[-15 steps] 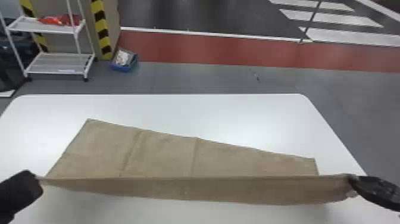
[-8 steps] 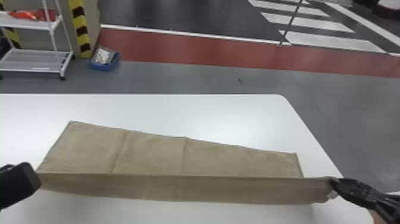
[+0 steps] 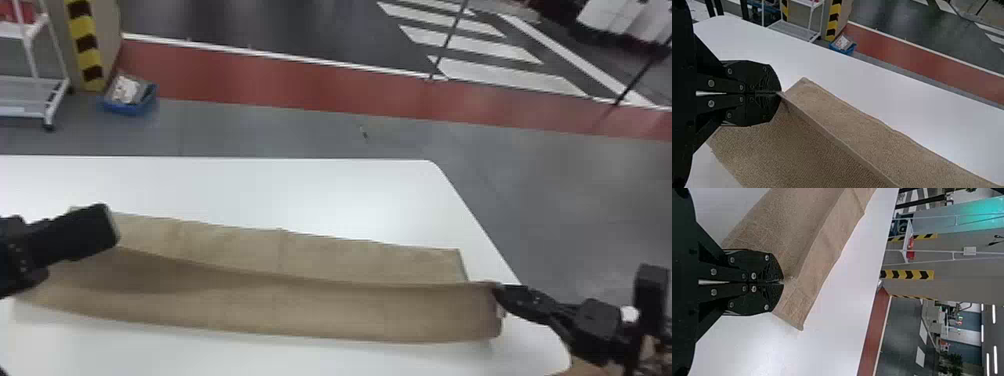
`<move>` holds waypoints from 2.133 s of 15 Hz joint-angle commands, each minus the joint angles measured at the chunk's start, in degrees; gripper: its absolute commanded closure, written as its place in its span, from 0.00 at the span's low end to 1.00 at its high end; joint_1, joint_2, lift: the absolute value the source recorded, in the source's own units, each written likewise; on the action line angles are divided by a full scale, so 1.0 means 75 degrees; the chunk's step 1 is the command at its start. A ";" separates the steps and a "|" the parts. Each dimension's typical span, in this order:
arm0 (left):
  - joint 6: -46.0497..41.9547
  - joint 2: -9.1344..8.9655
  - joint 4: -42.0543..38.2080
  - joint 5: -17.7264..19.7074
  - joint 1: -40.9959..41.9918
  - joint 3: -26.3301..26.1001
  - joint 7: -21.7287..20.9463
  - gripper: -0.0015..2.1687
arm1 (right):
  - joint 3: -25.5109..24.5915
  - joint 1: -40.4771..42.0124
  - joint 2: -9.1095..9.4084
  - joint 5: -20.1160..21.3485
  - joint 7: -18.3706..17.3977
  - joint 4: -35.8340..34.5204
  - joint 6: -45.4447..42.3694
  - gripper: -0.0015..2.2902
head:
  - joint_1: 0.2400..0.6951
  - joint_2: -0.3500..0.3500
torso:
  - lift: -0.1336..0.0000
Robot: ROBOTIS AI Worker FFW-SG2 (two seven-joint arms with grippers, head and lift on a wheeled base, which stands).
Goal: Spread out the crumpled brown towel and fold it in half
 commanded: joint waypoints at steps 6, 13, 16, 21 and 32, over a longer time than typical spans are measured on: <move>-0.0021 -0.0020 0.1020 -0.0123 -0.1168 -0.0326 -0.0470 0.54 | 0.0034 -0.0597 0.0034 0.0388 0.0018 -0.0300 0.1131 0.99 | 1.00 0.04 | 0.07; -0.0021 -0.0324 0.2590 -0.0252 -0.2223 -0.0549 -0.0365 0.54 | 0.0573 -0.1323 0.0057 0.1185 -0.0088 0.0192 0.1646 0.99 | 1.00 0.04 | 0.07; 0.0003 -0.0371 0.2918 -0.0439 -0.2399 -0.0595 -0.0295 0.54 | 0.0690 -0.1464 0.0104 0.1220 -0.0099 0.0216 0.1693 0.99 | 1.00 0.07 | 0.07; 0.0003 -0.0360 0.3000 -0.0509 -0.2481 -0.0525 -0.0365 0.54 | 0.0350 -0.1487 0.0069 0.0927 -0.0006 0.0064 0.2068 0.99 | 1.00 0.09 | 0.07; 0.0167 -0.0383 0.2953 -0.0720 -0.2598 -0.0560 -0.0435 0.54 | 0.0561 -0.2237 -0.0048 0.1138 -0.0029 -0.0030 0.2982 0.99 | 1.00 0.09 | 0.07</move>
